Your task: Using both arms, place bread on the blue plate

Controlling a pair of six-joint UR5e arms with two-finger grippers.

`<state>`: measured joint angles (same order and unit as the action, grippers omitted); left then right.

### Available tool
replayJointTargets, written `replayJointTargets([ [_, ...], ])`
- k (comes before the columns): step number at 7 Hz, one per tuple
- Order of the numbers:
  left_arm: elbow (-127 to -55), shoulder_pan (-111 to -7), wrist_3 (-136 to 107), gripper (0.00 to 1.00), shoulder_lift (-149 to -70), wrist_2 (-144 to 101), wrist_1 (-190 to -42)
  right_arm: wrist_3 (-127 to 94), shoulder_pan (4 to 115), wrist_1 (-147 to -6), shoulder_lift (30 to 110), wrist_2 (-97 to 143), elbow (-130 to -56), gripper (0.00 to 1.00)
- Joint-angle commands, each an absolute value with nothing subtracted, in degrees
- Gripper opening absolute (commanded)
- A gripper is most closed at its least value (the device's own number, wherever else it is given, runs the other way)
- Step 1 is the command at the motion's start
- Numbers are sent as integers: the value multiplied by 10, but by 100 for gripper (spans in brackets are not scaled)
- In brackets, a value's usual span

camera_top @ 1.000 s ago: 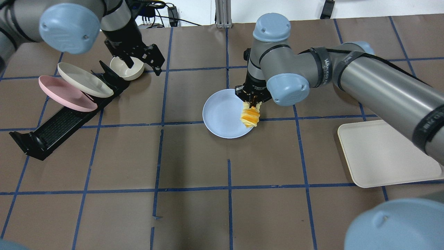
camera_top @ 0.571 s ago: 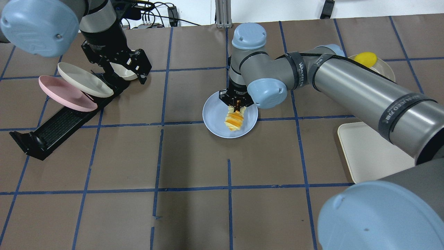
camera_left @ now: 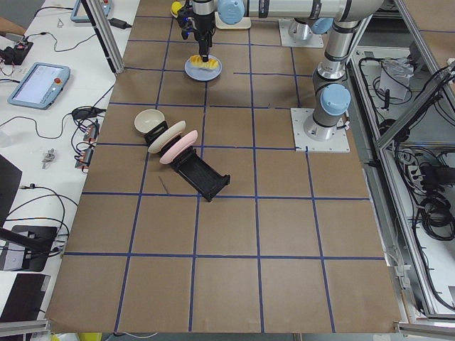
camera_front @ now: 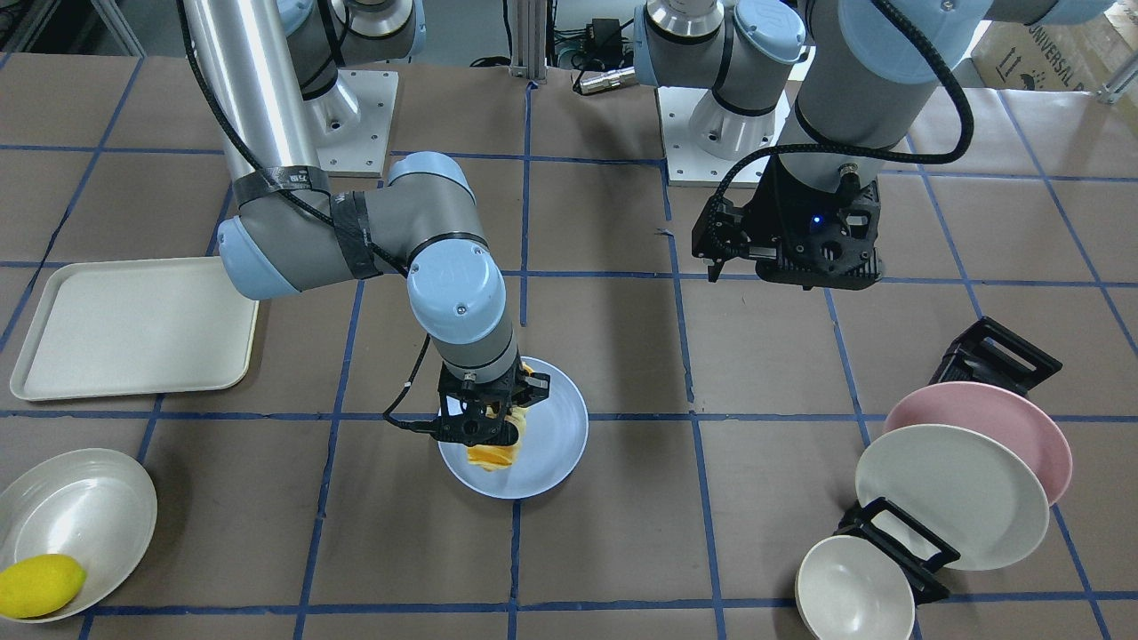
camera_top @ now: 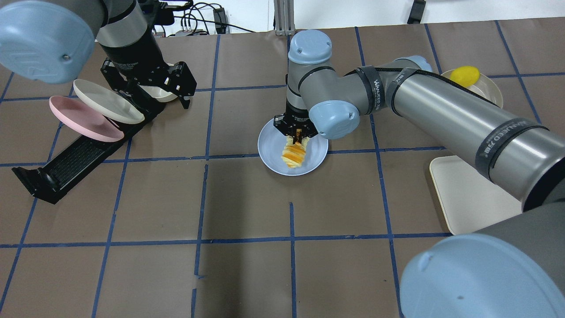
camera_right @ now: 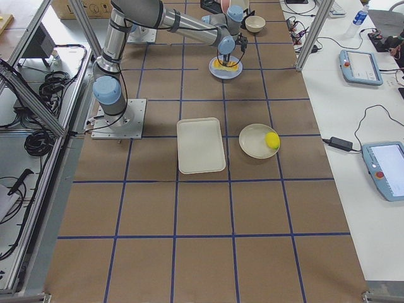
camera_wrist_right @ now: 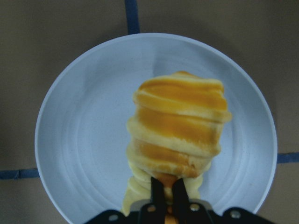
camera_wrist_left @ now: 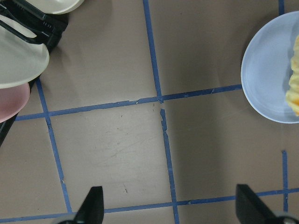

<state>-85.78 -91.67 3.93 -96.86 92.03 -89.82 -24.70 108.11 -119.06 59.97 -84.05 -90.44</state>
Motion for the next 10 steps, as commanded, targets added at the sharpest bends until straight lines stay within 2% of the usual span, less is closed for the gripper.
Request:
replayJointTargets([
  [1, -856, -909, 32, 100, -965, 915, -899, -294, 1090, -1195, 598, -842, -904, 100],
  [4, -853, -918, -80, 100, -947, 923, -906, -284, 1074, -1190, 635, -873, -895, 100],
  [8, -859, -918, -78, 100, -953, 917, -906, -104, 1013, -1228, 679, -1009, -833, 100],
  [10, -858, -928, -69, 100, -951, 916, -907, -72, 966, -1217, 719, -1006, -836, 100],
])
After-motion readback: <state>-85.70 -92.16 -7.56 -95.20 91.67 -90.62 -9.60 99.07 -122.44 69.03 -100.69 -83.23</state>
